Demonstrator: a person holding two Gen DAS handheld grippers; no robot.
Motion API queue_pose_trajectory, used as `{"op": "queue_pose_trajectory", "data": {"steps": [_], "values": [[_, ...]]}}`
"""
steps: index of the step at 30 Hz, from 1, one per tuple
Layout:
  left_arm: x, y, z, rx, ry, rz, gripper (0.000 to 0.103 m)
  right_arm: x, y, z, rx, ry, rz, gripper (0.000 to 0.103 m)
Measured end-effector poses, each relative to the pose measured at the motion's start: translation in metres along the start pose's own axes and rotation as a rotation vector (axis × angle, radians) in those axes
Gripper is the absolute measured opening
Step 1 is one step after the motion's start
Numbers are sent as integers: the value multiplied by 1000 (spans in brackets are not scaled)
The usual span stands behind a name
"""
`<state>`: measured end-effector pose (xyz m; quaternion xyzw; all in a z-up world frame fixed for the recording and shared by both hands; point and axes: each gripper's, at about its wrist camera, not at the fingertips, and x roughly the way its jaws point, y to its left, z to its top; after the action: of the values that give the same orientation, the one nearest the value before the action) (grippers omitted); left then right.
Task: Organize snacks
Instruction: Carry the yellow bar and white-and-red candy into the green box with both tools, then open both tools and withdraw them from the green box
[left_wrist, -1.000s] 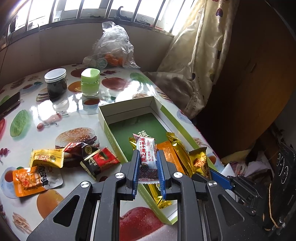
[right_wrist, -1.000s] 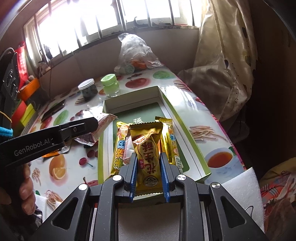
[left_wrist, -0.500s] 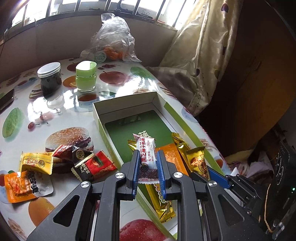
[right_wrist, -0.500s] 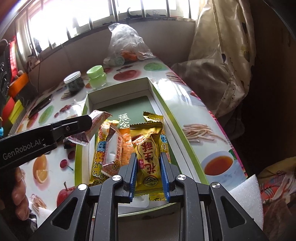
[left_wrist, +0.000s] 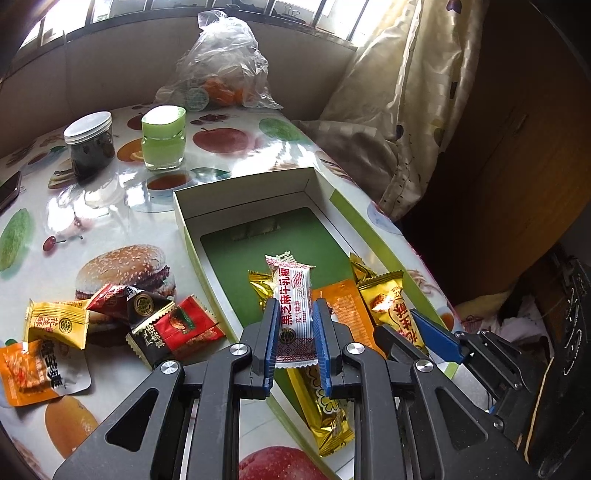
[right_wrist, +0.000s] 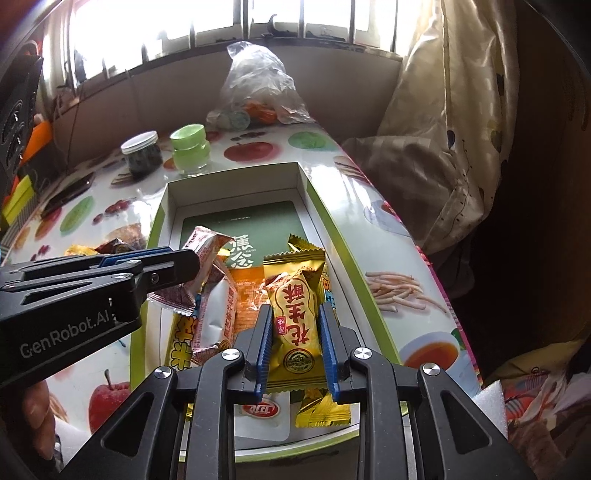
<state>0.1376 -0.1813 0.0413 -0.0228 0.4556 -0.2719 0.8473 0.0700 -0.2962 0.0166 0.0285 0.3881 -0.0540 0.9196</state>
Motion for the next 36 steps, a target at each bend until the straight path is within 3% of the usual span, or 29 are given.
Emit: {"op": "queue_pose_trajectory", "data": {"steps": [5, 10, 14, 17, 21, 31, 33, 36], "values": [[1, 0, 1, -9, 2, -7, 19, 2, 1, 1, -14, -10, -6, 23], [0, 1, 2, -14, 4, -6, 20, 5, -1, 1, -16, -20, -23, 31], [1, 2, 2, -9, 10, -7, 25, 6, -1, 0, -29, -25, -30, 40], [2, 3, 1, -13, 12, -6, 39, 7, -2, -1, -23, -19, -39, 46], [2, 5, 1, -17, 13, -10, 40, 8, -4, -2, -9, -17, -40, 50], [-8, 3, -2, -4, -5, 4, 41, 0, -8, -6, 24, -27, -38, 53], [-12, 3, -4, -4, -10, 2, 49, -3, -10, -7, 41, -30, -32, 53], [-18, 1, -7, 7, -19, 7, 50, -6, -11, -9, 60, -31, -22, 54]]}}
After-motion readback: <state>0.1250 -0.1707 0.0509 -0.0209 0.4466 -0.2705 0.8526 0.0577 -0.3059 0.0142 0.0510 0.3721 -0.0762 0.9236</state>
